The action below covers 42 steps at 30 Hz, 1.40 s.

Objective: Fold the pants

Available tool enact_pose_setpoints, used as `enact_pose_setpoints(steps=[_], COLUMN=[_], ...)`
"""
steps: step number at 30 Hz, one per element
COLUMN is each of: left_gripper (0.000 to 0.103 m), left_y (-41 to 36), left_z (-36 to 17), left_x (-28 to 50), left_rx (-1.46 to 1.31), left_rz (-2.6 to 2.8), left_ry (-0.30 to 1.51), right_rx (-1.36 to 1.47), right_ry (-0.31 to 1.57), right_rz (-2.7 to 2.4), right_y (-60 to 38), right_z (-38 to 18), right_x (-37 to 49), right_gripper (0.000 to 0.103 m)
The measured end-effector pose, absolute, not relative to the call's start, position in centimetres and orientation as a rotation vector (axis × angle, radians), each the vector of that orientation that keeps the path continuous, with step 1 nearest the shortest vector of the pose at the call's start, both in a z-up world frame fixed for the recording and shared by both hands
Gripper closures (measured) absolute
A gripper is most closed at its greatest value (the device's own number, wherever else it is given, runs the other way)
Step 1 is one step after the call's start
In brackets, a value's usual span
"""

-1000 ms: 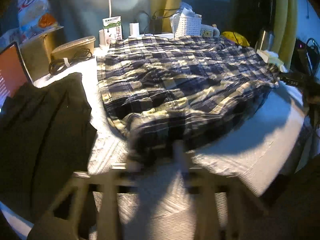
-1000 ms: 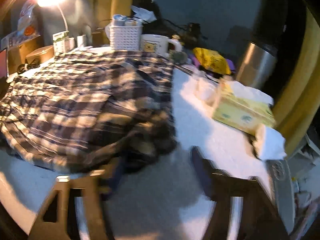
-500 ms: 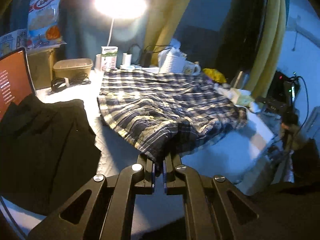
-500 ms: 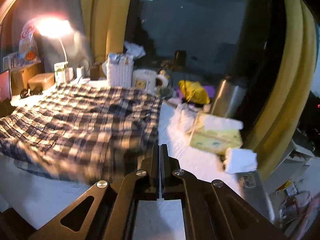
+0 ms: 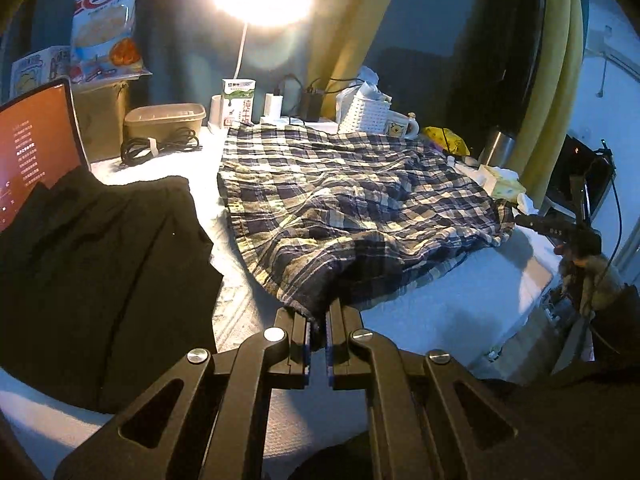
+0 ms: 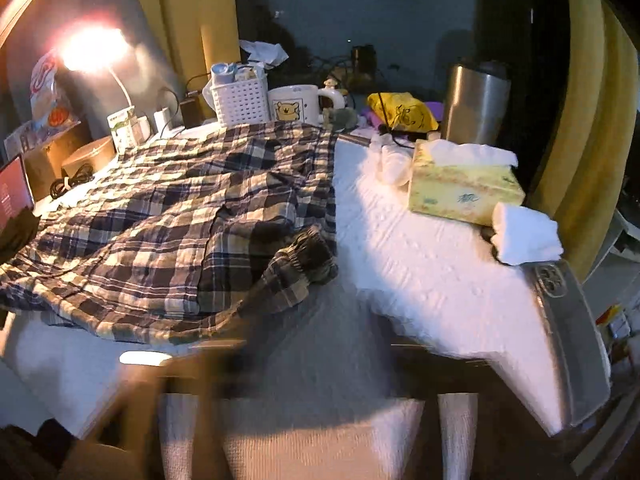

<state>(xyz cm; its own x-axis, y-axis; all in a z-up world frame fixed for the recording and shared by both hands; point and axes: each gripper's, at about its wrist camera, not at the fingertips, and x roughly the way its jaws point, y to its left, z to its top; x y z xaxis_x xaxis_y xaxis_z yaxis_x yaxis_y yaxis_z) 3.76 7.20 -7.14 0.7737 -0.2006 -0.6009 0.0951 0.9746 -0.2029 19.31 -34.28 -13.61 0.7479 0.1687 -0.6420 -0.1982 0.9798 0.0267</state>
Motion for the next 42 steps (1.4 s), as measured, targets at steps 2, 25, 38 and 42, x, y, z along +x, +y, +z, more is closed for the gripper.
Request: enact_pose_setpoints(steps=[2, 25, 38, 42], left_gripper=[0.1, 0.1, 0.099, 0.098], left_y=[7.7, 8.1, 6.9, 7.7], left_z=[-7.2, -4.0, -10.0, -9.3], left_x=[3.9, 1.8, 0.5, 0.0], left_rx=[-0.172, -0.231, -0.19, -0.164], left_rz=[-0.151, -0.291, -0.26, -0.243], left_ry=[0.673, 0.651, 0.935, 0.934], right_rx=[-0.067, -0.246, -0.256, -0.223], right_ry=[0.685, 0.638, 0.759, 0.781], right_rz=[0.227, 0.191, 0.141, 0.13], right_y=[-33.8, -32.7, -34.3, -34.8], right_z=[-13.9, -9.8, -14.2, -15.5], right_x=[19.7, 18.4, 17.0, 17.1], right_gripper=[0.013, 0.082, 0.082, 0.081])
